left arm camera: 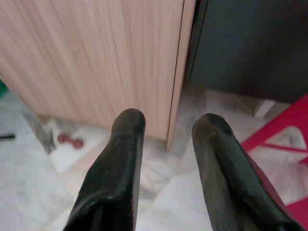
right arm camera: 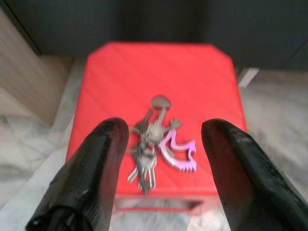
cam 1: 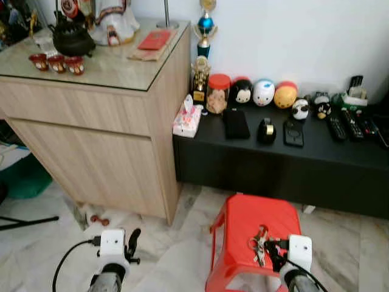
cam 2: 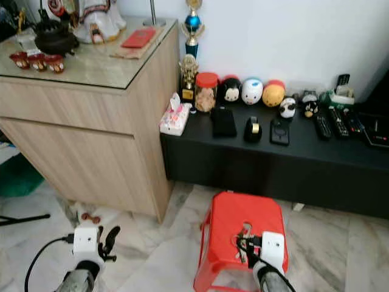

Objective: Hang keys on a hook

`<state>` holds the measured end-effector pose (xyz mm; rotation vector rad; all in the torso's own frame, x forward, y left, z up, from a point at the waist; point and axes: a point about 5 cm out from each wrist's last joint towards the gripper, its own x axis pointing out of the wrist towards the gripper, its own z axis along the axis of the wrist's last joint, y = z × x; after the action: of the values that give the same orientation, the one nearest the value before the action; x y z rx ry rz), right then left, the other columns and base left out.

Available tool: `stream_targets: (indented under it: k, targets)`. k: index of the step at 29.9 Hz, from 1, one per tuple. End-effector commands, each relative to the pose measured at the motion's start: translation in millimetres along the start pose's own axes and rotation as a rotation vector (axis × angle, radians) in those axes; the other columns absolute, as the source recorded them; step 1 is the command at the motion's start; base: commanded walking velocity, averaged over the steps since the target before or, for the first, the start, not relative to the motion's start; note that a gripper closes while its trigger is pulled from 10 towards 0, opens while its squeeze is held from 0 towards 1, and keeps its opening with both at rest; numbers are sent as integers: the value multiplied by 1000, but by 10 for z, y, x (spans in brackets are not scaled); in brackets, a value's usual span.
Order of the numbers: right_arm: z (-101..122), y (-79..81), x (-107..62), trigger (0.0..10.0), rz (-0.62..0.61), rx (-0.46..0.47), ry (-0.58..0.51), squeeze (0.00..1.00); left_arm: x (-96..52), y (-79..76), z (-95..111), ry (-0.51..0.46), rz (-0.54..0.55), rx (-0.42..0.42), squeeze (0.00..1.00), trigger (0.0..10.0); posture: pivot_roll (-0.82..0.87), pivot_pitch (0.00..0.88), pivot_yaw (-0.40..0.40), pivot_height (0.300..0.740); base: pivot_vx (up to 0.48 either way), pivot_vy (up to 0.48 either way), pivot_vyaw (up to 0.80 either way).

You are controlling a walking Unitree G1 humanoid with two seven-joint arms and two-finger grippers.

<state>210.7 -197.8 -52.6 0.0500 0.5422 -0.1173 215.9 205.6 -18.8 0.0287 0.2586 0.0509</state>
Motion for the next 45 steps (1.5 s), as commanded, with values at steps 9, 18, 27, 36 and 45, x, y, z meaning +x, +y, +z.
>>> stream_targets:
  k: [9,18,27,36,45]
  targets:
    - [237,51,58,10000,42,-67,-118,0,-16,7,132,-69,25,-37,0,10000,-86,17,-37,732,0,0,0]
    - [344,89,116,10000,48,-53,-132,0,46,-12,233,-89,25,-40,0,10000,-88,39,-41,672,0,0,0]
    - [366,96,128,10000,51,-63,-133,0,48,-60,237,-77,13,-43,0,10000,-83,51,-44,634,0,0,0]
    - [359,110,132,10000,65,-58,-124,0,75,-71,269,-76,9,-45,0,10000,-80,56,-43,634,0,0,0]
    - [317,107,119,10000,74,-52,-106,0,111,-115,281,-72,-5,-56,0,10000,-82,60,-42,634,0,0,0]
